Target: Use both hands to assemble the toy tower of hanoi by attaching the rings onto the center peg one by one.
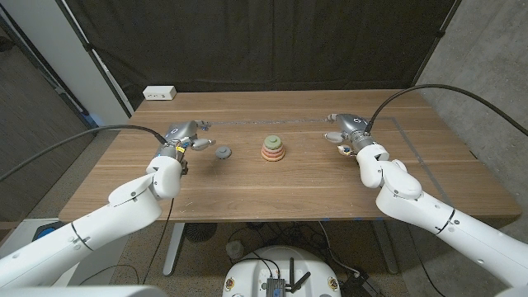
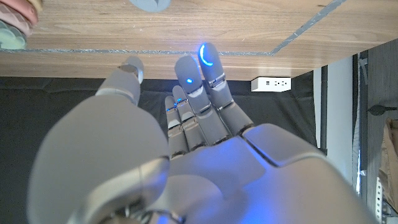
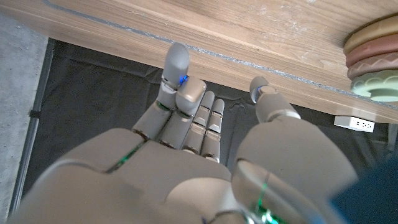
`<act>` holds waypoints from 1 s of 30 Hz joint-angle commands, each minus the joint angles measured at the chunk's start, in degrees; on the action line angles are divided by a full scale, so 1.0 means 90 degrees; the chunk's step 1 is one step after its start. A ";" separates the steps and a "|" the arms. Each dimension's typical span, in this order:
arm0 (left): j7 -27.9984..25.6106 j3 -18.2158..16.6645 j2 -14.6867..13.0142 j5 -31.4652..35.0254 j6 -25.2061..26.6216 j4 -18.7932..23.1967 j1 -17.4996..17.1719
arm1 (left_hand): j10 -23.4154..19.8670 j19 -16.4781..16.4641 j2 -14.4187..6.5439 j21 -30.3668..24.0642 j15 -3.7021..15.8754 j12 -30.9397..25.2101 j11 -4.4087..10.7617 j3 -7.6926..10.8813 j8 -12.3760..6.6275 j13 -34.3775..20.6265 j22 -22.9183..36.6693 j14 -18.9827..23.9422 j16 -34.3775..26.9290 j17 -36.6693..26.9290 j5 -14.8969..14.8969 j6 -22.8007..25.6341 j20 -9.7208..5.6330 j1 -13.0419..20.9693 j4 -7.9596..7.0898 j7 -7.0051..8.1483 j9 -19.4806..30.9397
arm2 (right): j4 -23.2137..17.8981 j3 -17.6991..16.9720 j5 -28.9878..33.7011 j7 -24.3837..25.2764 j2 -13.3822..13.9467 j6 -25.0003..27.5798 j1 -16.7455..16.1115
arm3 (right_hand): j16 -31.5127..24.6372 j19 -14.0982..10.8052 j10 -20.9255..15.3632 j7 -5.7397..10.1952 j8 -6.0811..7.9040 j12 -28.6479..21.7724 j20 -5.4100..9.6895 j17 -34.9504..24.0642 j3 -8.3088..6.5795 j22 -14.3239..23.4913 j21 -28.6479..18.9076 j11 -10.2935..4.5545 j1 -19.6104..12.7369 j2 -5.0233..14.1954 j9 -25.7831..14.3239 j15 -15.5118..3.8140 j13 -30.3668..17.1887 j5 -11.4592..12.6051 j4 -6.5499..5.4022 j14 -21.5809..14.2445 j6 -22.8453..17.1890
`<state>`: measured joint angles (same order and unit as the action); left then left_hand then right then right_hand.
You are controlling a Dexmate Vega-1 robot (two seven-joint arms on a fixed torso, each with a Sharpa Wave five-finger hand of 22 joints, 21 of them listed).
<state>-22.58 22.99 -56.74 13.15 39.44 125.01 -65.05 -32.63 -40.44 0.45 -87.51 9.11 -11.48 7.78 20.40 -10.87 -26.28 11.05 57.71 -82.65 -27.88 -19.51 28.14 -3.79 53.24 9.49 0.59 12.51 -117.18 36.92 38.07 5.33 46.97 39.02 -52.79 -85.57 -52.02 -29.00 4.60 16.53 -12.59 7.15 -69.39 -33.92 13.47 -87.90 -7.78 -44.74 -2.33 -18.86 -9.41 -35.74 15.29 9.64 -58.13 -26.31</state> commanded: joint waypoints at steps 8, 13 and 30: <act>0.0788 0.0435 -0.0473 0.0362 0.0416 0.0107 0.0575 | -0.0094 -0.0057 0.0021 -0.0051 0.0384 -0.0037 -0.0160 0.0018 -0.0120 0.0016 0.0015 0.0034 -0.0023 -0.0002 0.0004 0.0207 -0.0888 -0.0007 -0.0022 -0.0102 0.0030 | 0.0058 0.0128 -0.0199 0.0258 0.0092 0.0125 0.0012 | 0.0033 0.0016 -0.0078 0.0035 0.0016 -0.0031 0.0576 -0.0010 -0.0030 0.0005 -0.0009 0.0002 -0.0067 -0.0005 0.0013 -0.0332 -0.0042 0.0034 0.0009 0.0037 -0.0062; 0.1175 0.0575 -0.0740 0.0541 0.0489 0.0142 0.0787 | -0.0018 -0.0062 0.0054 -0.0045 0.0385 -0.0003 -0.0145 0.0012 -0.0104 0.0034 0.0010 0.0047 -0.0024 0.0011 0.0006 0.0173 -0.0892 0.0004 -0.0004 -0.0107 0.0029 | 0.0026 0.0158 -0.0211 0.0259 0.0122 0.0193 0.0001 | 0.0041 0.0019 -0.0105 0.0033 0.0012 -0.0033 0.0575 -0.0011 -0.0027 0.0005 -0.0013 0.0002 -0.0064 -0.0001 0.0018 -0.0332 -0.0046 0.0034 -0.0002 0.0046 -0.0061; 0.2621 0.0731 -0.1352 0.0693 -0.0284 -0.0132 0.1435 | 0.0203 -0.0051 0.0233 -0.0055 0.0383 0.0065 -0.0026 -0.0006 -0.0024 0.0095 0.0021 0.0042 -0.0025 0.0074 0.0013 -0.0069 -0.0903 0.0212 0.0066 -0.0005 0.0009 | -0.0079 0.0278 -0.0127 0.0224 0.0202 0.0335 0.0022 | 0.0070 0.0037 -0.0152 0.0038 -0.0001 -0.0030 0.0574 -0.0004 -0.0016 -0.0004 -0.0016 -0.0013 -0.0053 0.0014 0.0034 -0.0333 -0.0070 0.0039 -0.0024 0.0075 -0.0057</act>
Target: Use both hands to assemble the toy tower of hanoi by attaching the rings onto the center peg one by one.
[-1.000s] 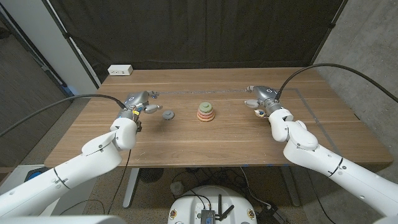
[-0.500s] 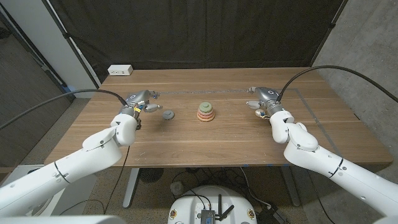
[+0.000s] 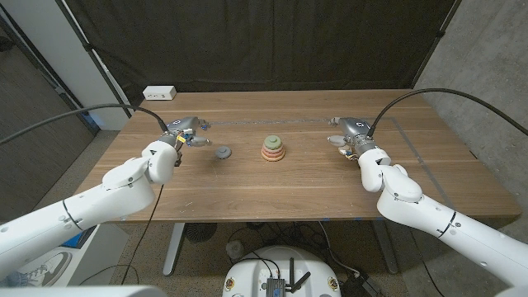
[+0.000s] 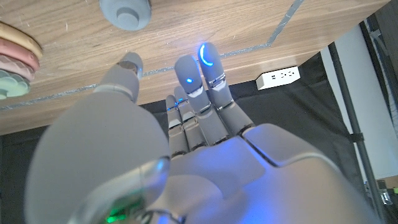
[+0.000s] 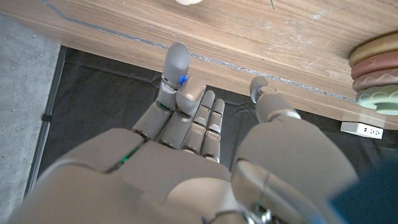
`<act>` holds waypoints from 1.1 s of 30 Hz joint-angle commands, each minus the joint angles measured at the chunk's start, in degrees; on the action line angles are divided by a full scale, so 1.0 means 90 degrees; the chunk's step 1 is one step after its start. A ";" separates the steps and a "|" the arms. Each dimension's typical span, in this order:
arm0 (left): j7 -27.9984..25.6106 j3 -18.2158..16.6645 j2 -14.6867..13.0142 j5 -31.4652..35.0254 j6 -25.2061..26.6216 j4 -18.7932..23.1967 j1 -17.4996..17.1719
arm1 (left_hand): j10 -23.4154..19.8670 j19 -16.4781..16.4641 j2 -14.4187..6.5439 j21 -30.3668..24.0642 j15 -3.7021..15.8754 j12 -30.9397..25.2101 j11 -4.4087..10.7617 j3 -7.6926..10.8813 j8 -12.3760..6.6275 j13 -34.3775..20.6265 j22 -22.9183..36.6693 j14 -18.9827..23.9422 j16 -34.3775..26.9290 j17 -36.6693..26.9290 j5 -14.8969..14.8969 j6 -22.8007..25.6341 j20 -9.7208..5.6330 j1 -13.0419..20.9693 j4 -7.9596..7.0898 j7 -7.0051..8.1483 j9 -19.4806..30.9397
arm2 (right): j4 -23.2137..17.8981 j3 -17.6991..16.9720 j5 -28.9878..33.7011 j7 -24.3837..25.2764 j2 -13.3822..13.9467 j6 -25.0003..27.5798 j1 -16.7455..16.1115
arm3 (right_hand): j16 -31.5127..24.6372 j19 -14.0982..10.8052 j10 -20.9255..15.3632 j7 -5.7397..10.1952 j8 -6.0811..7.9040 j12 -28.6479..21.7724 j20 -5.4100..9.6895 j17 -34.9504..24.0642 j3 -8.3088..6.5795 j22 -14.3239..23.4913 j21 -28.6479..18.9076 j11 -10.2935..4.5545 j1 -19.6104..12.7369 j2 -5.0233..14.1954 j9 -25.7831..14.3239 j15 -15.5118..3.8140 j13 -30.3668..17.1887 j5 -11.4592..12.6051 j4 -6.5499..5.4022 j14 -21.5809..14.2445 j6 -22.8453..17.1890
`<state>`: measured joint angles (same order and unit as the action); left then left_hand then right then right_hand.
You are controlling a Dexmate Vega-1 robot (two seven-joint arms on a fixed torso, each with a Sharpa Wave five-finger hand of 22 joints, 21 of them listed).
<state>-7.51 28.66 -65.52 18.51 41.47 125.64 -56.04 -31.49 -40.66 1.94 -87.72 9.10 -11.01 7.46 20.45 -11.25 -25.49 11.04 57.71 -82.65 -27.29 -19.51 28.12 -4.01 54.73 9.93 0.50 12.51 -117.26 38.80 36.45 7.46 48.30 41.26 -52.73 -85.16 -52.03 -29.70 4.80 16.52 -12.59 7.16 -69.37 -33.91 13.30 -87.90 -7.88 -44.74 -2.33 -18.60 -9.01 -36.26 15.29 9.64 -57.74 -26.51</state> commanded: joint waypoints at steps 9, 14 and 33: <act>0.1565 0.0070 -0.0466 0.0052 -0.0951 -0.0406 0.0641 | 0.0179 -0.0113 0.0139 -0.0090 0.0380 0.0018 -0.0031 -0.0052 0.0043 0.0039 0.0046 0.0161 -0.0132 -0.0030 0.0035 -0.0206 -0.0888 0.0143 0.0011 0.0012 -0.0011 | -0.0120 0.0109 0.0091 -0.0080 0.0079 0.0142 0.0033 | 0.0031 0.0044 -0.0097 0.0022 -0.0009 -0.0025 0.0574 -0.0011 -0.0010 0.0011 -0.0020 0.0009 -0.0051 0.0018 0.0015 -0.0378 -0.0024 0.0041 -0.0029 0.0037 -0.0030; 0.1899 0.0105 -0.0441 0.0076 -0.1174 -0.0566 0.0805 | 0.0316 -0.0178 0.0226 -0.0111 0.0378 0.0039 -0.0070 -0.0127 0.0049 0.0076 0.0052 0.0247 -0.0214 -0.0071 0.0071 -0.0299 -0.0876 0.0126 -0.0029 -0.0007 -0.0033 | -0.0119 0.0141 0.0115 -0.0102 0.0066 0.0134 0.0062 | 0.0032 0.0045 -0.0097 0.0023 -0.0016 -0.0022 0.0574 -0.0013 -0.0008 0.0011 -0.0022 0.0010 -0.0050 0.0019 0.0017 -0.0378 -0.0029 0.0042 -0.0030 0.0038 -0.0016; 0.2673 0.0482 -0.0014 0.0614 -0.1669 -0.1114 0.1356 | 0.0598 -0.0099 0.0302 -0.0095 0.0378 0.0046 -0.0120 -0.0201 0.0053 0.0151 0.0063 0.0167 -0.0178 -0.0009 0.0158 -0.0558 -0.0880 0.0237 -0.0044 -0.0031 -0.0066 | -0.0114 0.0193 0.0186 -0.0183 0.0047 0.0198 0.0120 | 0.0046 0.0060 -0.0116 0.0027 -0.0024 -0.0009 0.0574 -0.0012 0.0004 -0.0004 -0.0021 0.0004 -0.0045 0.0029 0.0032 -0.0378 -0.0052 0.0045 -0.0035 0.0047 -0.0022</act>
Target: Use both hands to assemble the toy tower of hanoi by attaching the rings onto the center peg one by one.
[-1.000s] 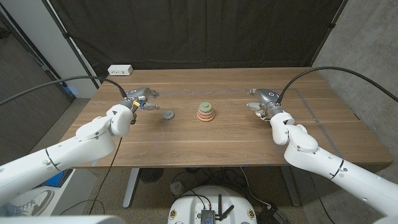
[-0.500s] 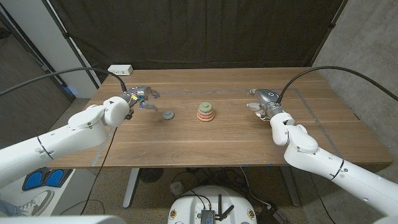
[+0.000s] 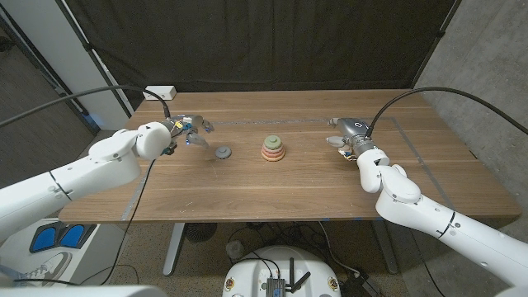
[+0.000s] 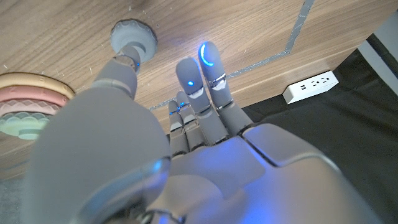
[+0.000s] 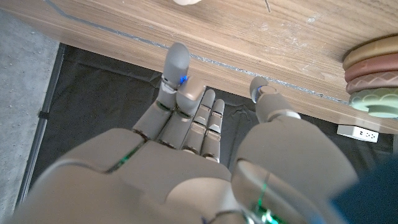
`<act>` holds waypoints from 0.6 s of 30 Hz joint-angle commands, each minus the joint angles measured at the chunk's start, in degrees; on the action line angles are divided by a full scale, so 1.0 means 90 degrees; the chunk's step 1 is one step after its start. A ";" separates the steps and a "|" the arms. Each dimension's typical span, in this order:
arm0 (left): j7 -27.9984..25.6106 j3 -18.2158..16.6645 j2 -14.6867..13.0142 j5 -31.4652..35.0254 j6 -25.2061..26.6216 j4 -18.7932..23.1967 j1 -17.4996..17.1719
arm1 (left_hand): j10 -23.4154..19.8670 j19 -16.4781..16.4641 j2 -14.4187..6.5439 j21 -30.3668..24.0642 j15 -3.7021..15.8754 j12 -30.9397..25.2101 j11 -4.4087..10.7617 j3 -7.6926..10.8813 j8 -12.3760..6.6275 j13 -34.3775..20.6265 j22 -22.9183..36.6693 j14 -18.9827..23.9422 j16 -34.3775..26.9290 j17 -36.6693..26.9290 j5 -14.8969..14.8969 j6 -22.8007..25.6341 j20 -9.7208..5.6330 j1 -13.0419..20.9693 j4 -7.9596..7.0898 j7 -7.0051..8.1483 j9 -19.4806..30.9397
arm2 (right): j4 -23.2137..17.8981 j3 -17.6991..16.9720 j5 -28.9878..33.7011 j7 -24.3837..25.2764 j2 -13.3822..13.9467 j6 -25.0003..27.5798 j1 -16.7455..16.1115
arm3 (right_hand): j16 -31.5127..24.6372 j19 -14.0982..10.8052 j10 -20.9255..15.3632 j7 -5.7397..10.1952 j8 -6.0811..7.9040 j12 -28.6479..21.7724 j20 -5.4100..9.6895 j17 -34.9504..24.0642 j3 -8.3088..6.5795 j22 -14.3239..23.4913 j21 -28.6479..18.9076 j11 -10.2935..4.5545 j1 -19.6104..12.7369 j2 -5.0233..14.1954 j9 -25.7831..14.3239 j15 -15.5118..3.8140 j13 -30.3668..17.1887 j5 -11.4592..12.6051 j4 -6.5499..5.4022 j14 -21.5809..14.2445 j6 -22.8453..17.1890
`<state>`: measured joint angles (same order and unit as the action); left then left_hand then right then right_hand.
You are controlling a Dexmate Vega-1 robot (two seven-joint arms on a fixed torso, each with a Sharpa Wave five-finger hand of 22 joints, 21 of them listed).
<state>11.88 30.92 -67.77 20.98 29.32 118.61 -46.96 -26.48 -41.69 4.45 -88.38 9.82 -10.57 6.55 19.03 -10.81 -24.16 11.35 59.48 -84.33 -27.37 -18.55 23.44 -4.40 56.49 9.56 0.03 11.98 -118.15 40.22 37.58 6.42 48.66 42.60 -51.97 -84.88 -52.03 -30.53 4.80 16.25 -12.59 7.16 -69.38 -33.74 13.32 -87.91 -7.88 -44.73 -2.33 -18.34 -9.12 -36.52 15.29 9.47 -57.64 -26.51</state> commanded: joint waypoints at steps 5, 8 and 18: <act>0.0664 0.0359 0.0358 0.0567 -0.0423 -0.0457 0.0464 | 0.0065 0.0044 0.0026 -0.0017 0.0297 -0.0018 -0.0025 -0.0076 -0.0014 0.0025 0.0031 -0.0078 0.0046 0.0049 0.0084 -0.0056 -0.0831 0.0021 -0.0033 0.0020 -0.0013 | -0.0023 0.0045 0.0073 -0.0100 0.0015 0.0056 0.0045 | 0.0025 0.0059 -0.0026 0.0017 0.0006 -0.0004 0.0573 -0.0003 -0.0013 -0.0004 -0.0024 0.0004 -0.0046 0.0030 0.0005 -0.0367 -0.0026 0.0046 -0.0015 0.0047 -0.0027; 0.0762 0.0436 0.0436 0.0703 -0.0488 -0.0526 0.0536 | 0.0078 0.0051 0.0026 -0.0016 0.0298 -0.0020 -0.0010 -0.0085 -0.0013 0.0031 0.0031 -0.0067 0.0033 0.0041 0.0092 -0.0074 -0.0831 0.0019 -0.0038 0.0029 -0.0014 | -0.0031 0.0048 0.0080 -0.0115 0.0016 0.0060 0.0045 | 0.0012 0.0056 -0.0030 0.0026 0.0009 -0.0001 0.0573 -0.0019 -0.0011 0.0000 -0.0029 0.0005 -0.0047 0.0029 0.0008 -0.0367 -0.0030 0.0046 -0.0013 0.0032 -0.0038; 0.0988 0.0617 0.0716 0.0973 -0.0704 -0.0821 0.0721 | 0.0211 0.0096 0.0040 0.0018 0.0296 -0.0012 -0.0055 -0.0168 -0.0007 0.0069 0.0016 -0.0135 0.0073 0.0099 0.0139 -0.0203 -0.0812 -0.0118 -0.0106 -0.0011 -0.0024 | -0.0050 0.0042 0.0084 -0.0144 0.0018 0.0115 0.0024 | 0.0027 0.0064 -0.0025 0.0035 0.0003 0.0013 0.0574 -0.0008 -0.0006 -0.0008 -0.0027 -0.0011 -0.0049 0.0031 0.0014 -0.0367 -0.0036 0.0048 -0.0011 0.0046 -0.0034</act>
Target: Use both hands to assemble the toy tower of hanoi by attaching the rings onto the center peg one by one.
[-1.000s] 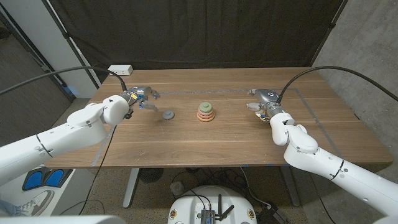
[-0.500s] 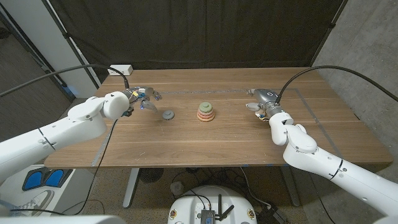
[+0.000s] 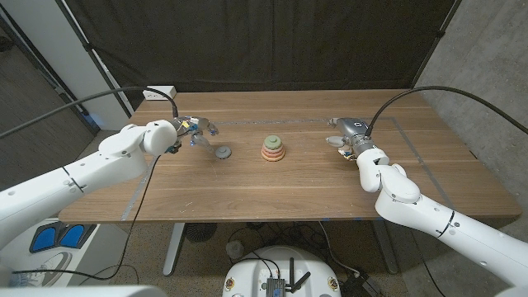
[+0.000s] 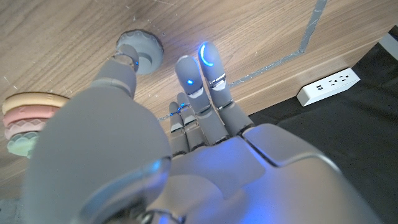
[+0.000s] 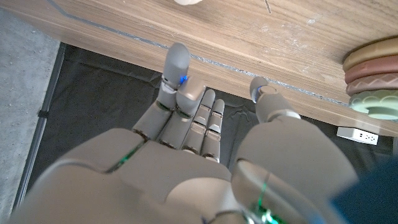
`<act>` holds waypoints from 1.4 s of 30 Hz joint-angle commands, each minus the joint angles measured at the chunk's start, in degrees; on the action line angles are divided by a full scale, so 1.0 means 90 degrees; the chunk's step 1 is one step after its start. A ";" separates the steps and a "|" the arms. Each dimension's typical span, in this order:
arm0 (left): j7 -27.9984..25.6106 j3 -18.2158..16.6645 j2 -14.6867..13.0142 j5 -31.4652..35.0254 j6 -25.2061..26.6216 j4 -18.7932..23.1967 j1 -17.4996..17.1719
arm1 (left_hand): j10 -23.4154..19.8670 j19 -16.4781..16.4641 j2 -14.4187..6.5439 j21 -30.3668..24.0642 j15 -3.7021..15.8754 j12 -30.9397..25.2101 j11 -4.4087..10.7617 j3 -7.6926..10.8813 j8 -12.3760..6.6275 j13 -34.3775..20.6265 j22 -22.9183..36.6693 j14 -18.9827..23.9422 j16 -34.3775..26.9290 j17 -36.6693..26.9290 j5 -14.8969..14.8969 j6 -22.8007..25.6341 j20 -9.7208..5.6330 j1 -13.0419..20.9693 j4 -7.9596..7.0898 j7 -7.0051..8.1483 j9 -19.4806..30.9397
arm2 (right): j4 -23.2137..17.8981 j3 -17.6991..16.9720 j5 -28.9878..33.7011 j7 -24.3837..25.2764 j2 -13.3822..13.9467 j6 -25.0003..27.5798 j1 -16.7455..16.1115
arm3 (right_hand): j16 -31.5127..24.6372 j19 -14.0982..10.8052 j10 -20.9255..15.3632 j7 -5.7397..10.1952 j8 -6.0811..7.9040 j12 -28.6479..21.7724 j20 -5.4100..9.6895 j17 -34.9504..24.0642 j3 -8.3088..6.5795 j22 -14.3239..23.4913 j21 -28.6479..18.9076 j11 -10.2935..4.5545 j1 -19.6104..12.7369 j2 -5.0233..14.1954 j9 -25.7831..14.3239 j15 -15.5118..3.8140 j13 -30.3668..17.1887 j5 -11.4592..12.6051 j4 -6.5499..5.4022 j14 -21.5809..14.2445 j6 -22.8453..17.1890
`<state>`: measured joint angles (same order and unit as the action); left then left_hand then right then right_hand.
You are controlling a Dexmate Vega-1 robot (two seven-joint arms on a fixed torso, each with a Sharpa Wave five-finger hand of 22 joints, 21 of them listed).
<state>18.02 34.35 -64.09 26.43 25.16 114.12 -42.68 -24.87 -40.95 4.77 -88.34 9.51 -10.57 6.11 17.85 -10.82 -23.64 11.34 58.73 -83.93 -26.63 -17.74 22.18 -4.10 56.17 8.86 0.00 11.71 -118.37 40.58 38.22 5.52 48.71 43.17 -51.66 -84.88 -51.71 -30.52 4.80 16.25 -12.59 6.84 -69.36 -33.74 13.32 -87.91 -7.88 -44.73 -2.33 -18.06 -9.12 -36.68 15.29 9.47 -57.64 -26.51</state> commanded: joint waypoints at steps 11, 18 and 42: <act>0.0121 0.0346 0.0529 0.0710 -0.0366 -0.0577 0.0234 | -0.0135 0.0020 -0.0020 0.0026 0.0332 -0.0096 -0.0021 -0.0075 -0.0094 0.0045 0.0008 -0.0042 0.0010 0.0015 0.0080 0.0097 -0.0852 -0.0139 -0.0046 0.0003 0.0000 | -0.0025 -0.0013 -0.0026 -0.0005 0.0000 0.0041 -0.0036 | 0.0024 0.0026 -0.0044 0.0033 0.0006 0.0024 0.0609 -0.0019 0.0000 -0.0007 -0.0035 0.0002 -0.0053 0.0038 -0.0009 -0.0367 -0.0023 0.0050 -0.0011 0.0039 -0.0057; 0.0136 0.0379 0.0638 0.0768 -0.0450 -0.0722 0.0269 | -0.0129 0.0018 -0.0026 0.0026 0.0332 -0.0092 -0.0006 -0.0080 -0.0094 0.0055 0.0007 -0.0040 0.0001 0.0011 0.0088 0.0092 -0.0856 -0.0136 -0.0039 0.0005 -0.0002 | 0.0005 0.0014 -0.0020 -0.0021 -0.0030 0.0060 0.0005 | 0.0028 0.0028 -0.0048 0.0040 0.0010 0.0028 0.0609 -0.0017 0.0002 -0.0010 -0.0036 0.0002 -0.0057 0.0040 -0.0005 -0.0367 -0.0030 0.0051 -0.0010 0.0042 -0.0072; -0.0086 0.0469 0.0874 0.0765 -0.0661 -0.1065 0.0225 | -0.0191 0.0022 -0.0070 0.0028 0.0331 -0.0112 0.0018 -0.0087 -0.0118 0.0105 0.0004 -0.0064 -0.0008 0.0017 0.0119 0.0142 -0.0858 -0.0077 -0.0002 0.0014 -0.0007 | -0.0044 0.0040 -0.0015 -0.0047 -0.0023 0.0152 0.0004 | 0.0037 0.0031 -0.0061 0.0035 -0.0001 0.0040 0.0608 -0.0016 0.0016 -0.0014 -0.0041 -0.0007 -0.0049 0.0048 0.0008 -0.0367 -0.0051 0.0056 -0.0016 0.0046 -0.0070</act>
<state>17.50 37.93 -57.13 33.08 19.84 105.85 -40.72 -26.01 -40.96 4.66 -88.10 9.21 -11.25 6.04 17.15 -11.52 -22.57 11.18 58.43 -83.76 -26.29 -16.73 22.74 -4.09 55.50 8.62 0.13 11.56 -118.36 40.95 38.18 5.12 48.37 44.17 -51.44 -84.88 -51.72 -30.52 5.01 16.25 -12.14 6.85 -69.35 -33.74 13.04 -87.91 -7.88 -44.73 -2.33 -17.80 -9.12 -37.03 15.29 9.48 -57.65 -26.71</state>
